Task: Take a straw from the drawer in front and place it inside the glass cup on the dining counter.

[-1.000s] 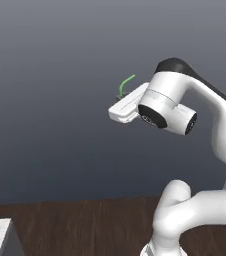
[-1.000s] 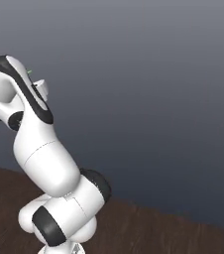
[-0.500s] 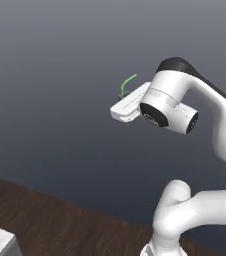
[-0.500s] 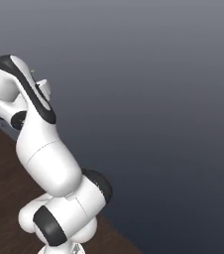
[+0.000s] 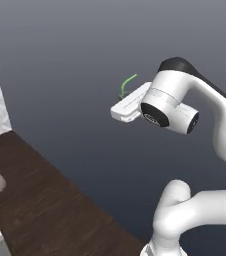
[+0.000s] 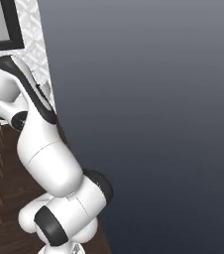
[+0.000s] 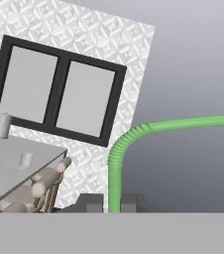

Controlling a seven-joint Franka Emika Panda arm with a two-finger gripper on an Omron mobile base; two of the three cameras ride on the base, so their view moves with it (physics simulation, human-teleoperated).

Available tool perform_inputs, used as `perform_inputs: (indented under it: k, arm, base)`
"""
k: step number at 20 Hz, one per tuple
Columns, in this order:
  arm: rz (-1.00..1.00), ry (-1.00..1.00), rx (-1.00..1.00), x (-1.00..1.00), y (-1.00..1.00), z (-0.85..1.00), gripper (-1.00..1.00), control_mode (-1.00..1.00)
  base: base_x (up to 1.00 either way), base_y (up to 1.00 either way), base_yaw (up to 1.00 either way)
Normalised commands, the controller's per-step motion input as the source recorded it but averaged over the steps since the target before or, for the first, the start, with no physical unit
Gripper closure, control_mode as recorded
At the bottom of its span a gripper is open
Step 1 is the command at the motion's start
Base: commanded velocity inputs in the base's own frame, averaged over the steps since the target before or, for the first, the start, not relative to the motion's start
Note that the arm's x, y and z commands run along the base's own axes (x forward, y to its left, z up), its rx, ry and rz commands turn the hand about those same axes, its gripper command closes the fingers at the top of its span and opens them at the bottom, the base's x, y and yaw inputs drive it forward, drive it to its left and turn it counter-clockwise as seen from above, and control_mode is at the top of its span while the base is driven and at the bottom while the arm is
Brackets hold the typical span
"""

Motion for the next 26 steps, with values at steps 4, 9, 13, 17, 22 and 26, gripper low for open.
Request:
perform_inputs:
  k: [4,9,13,17,22,26]
  arm:
    - [0.00,0.00,0.00,0.00,0.00,0.00,1.00,1.00]
    - [0.00,0.00,0.00,0.00,0.00,0.00,1.00,1.00]
    - [0.00,0.00,0.00,0.00,0.00,0.00,1.00,1.00]
    - [0.00,0.00,0.00,0.00,0.00,0.00,1.00,1.00]
    - [0.00,0.00,0.00,0.00,0.00,0.00,1.00,1.00]
    - [0.00,0.00,0.00,0.00,0.00,0.00,1.00,1.00]
  base:
    - [0.88,-0.32,0.65]
    - [0.98,-0.32,0.60]
    - [1.00,-0.26,0.56]
    - [1.00,-0.26,0.56]
    - [0.99,-0.38,0.54]
    - [0.82,-0.58,0.49]
